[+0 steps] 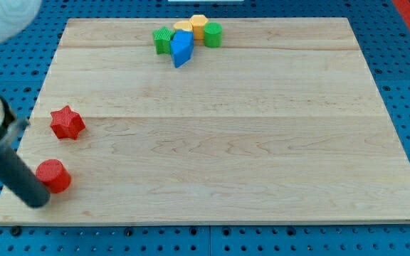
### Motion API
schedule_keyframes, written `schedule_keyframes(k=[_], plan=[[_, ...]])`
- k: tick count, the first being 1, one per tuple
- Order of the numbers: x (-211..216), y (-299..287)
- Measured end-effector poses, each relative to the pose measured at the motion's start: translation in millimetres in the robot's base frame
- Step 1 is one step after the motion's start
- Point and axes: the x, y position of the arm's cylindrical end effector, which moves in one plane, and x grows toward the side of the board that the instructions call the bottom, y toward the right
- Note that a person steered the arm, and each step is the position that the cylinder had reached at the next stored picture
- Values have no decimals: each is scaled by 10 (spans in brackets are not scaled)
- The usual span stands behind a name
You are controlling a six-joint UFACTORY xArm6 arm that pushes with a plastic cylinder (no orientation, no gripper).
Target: Drag the red circel into the blue triangle
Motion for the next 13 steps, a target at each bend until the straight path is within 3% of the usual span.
schedule_keyframes(k=[1,3,4,5,8,9,10,12,13], plan=[[-637,64],[-1200,863],[-1712,1129],[-1639,1504],[-516,1483],[-876,2078],[-1449,1988],[-1033,1622],[-1826,1615]])
